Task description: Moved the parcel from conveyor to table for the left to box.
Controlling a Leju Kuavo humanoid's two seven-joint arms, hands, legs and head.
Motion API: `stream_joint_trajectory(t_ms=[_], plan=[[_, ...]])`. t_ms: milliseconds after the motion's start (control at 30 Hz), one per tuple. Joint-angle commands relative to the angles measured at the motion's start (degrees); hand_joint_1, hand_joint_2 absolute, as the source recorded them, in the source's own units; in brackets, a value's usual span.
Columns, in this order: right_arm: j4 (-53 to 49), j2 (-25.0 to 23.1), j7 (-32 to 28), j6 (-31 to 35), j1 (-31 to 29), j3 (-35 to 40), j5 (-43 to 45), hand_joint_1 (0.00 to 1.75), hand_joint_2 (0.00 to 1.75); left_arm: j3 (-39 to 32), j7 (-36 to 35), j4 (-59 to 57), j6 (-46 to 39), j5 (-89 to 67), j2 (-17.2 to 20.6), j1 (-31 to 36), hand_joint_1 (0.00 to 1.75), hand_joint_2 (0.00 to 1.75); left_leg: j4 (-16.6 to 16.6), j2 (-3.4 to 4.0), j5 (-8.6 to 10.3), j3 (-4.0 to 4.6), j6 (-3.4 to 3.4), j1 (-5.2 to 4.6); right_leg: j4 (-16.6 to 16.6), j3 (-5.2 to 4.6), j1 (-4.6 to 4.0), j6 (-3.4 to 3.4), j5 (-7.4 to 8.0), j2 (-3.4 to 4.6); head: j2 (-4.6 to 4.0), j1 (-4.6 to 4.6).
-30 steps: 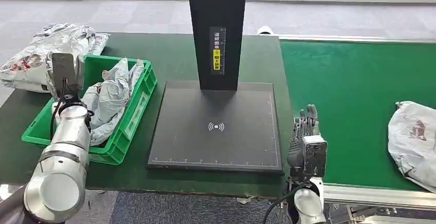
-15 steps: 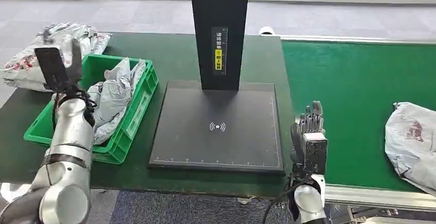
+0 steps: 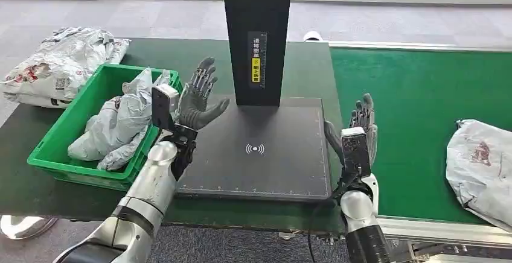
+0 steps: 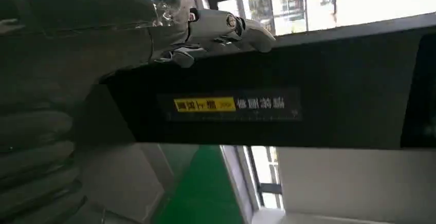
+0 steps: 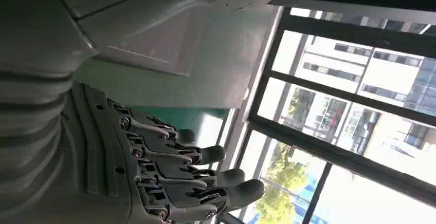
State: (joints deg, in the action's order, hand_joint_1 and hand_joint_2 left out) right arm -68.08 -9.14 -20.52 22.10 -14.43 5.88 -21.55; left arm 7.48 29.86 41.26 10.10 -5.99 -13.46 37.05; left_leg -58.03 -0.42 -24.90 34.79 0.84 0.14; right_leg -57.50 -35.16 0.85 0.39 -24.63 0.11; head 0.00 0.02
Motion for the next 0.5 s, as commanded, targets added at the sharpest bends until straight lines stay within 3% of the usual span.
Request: stream_joint_trajectory(t_ms=[33,233,267,300,367,400,500], plan=[[6.41,1.18,1.63,3.89,-1.65,-5.13,-5.28,0.0,1.75,5.57,0.21,-12.78,-2.19,0.79,-2.25,2.99,0.0,1.75,0.07,-0.14,-0.01,-0.15,-0.01,0.05,0.13,0.23,-0.06,-0.01,-0.04,-0.17,0.0,0.0],[10.18,3.44,5.75,14.04,-2.14,-10.26,-16.4,0.0,1.75,6.0,-1.29,-15.1,-9.46,-1.27,-2.65,2.78,0.0,1.75,0.11,-0.15,-0.02,-0.2,-0.04,0.07,0.18,0.29,-0.03,0.0,-0.04,-0.18,0.0,0.0],[10.68,3.92,6.21,14.38,-2.2,-11.26,-16.86,0.0,1.75,6.56,-1.87,-15.34,-10.87,-2.25,-2.76,2.79,0.0,0.0,0.04,-0.09,-0.02,-0.1,-0.03,0.04,0.09,0.15,0.01,0.0,-0.03,-0.1,0.0,0.0],[11.0,3.64,10.71,17.9,-2.1,-16.16,-27.7,0.0,1.75,7.74,-1.92,-15.31,-15.66,-5.19,-2.75,2.72,0.0,0.0,0.1,-0.15,-0.01,-0.18,-0.05,0.07,0.2,0.28,-0.03,0.0,-0.03,-0.19,0.0,0.0],[10.94,3.63,11.26,17.8,-2.01,-20.1,-30.83,0.0,1.75,7.35,-1.73,-15.5,-15.45,-5.16,-2.74,2.58,0.0,0.0,0.08,-0.22,0.0,-0.13,-0.05,0.04,0.15,0.24,0.02,0.01,-0.05,-0.25,0.0,0.0],[9.65,2.82,14.77,17.9,-1.59,-25.04,-39.06,0.0,1.75,7.54,-1.22,-15.36,-17.01,-6.17,-2.87,2.45,0.0,1.75,0.12,-0.29,0.01,-0.17,-0.06,0.06,0.22,0.32,0.0,0.01,-0.05,-0.32,0.0,0.0],[10.92,4.57,19.7,17.51,-0.99,-30.26,-48.5,0.0,1.75,7.9,-1.34,-15.11,-17.74,-7.54,-3.06,2.21,0.0,1.75,0.06,-0.22,-0.02,-0.09,-0.05,0.01,0.13,0.2,0.07,0.01,-0.06,-0.26,0.0,0.0]])
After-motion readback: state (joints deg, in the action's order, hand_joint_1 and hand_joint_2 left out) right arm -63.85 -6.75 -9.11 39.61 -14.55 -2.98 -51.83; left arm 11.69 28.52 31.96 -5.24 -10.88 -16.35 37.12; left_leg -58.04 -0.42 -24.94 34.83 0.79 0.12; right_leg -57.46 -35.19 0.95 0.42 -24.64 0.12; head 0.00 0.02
